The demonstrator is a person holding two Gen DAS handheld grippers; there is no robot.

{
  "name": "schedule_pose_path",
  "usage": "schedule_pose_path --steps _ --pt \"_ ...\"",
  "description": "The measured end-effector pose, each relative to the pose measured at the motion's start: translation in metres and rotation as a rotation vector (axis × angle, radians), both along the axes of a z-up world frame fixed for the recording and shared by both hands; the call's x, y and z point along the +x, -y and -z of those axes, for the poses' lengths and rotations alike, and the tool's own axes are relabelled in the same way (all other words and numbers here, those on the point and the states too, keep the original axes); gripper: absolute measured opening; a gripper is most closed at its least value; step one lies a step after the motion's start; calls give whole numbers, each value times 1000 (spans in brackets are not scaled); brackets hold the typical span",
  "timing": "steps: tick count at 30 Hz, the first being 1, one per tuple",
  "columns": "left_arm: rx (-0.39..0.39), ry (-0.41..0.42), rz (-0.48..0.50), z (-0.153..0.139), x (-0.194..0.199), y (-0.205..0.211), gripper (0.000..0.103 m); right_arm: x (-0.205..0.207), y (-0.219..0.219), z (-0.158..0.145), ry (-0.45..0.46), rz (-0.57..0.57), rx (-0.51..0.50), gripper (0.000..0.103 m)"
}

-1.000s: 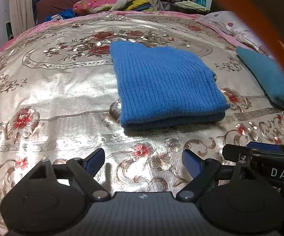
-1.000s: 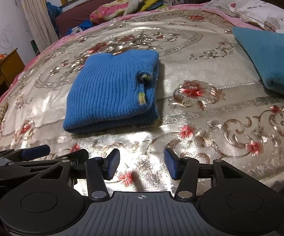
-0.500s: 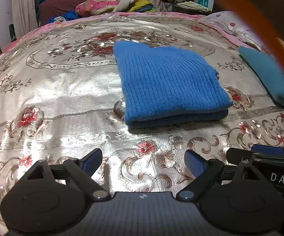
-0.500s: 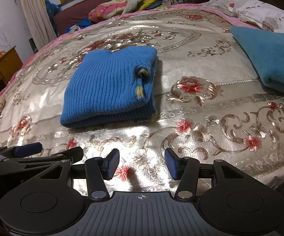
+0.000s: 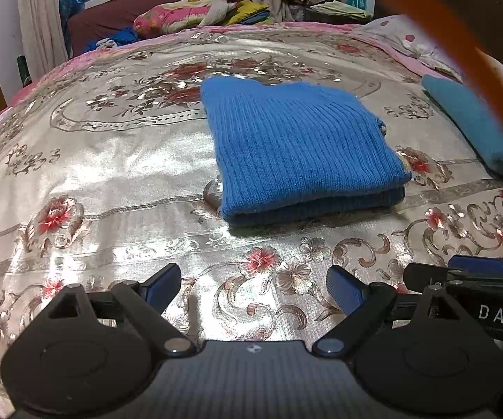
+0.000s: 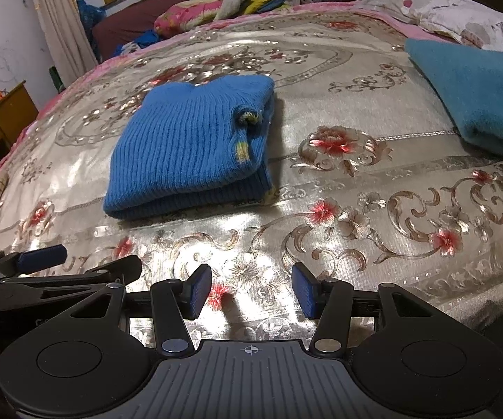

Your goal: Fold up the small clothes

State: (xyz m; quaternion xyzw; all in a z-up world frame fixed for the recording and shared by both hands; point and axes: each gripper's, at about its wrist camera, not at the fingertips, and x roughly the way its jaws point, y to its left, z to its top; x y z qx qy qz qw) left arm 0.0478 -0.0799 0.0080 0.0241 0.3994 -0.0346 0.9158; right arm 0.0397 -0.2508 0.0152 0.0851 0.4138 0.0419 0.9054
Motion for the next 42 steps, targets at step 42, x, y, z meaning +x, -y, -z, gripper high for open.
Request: schedule_pose_path --steps 42 --pt "1 0 -1 0 -1 1 93 0 0 0 -3 -3 -3 50"
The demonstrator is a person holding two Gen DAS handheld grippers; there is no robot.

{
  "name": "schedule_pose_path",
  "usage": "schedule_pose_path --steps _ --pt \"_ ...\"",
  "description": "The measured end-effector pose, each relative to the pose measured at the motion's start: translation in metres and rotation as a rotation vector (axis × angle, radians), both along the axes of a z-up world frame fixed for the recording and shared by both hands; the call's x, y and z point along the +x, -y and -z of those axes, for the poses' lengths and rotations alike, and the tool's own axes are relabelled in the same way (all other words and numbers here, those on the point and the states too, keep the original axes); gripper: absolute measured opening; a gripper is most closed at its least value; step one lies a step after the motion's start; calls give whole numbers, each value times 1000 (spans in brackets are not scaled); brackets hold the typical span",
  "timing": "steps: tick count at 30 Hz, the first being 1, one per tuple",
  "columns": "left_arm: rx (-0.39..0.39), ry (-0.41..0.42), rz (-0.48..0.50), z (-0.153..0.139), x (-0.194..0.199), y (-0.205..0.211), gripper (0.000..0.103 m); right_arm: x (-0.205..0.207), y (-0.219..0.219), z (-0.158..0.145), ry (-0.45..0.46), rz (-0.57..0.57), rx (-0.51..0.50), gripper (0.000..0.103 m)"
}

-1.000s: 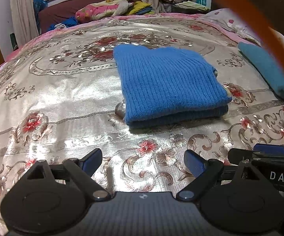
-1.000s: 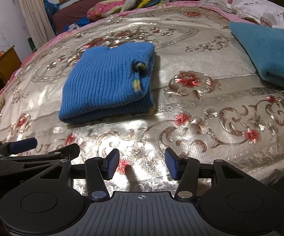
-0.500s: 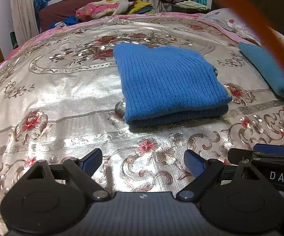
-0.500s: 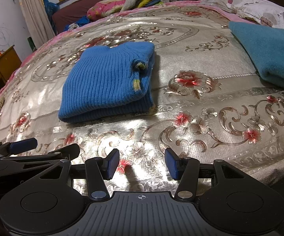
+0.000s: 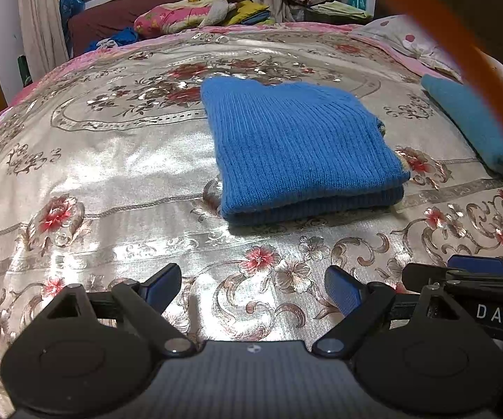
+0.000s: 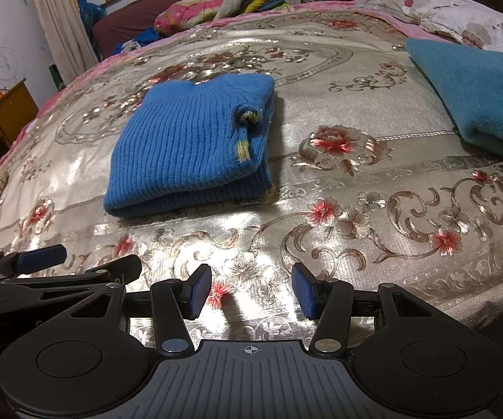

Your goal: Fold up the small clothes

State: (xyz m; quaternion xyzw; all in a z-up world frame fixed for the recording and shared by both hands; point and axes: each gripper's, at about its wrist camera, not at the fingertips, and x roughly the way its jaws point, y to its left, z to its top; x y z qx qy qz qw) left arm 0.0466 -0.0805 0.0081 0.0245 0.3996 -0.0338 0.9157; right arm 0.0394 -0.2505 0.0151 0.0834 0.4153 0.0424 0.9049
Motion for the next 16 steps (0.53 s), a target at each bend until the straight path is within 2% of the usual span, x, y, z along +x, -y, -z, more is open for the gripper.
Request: schedule_pose_path --steps 16 --pt "-6 -3 1 0 0 0 93 0 0 0 -2 0 1 50"
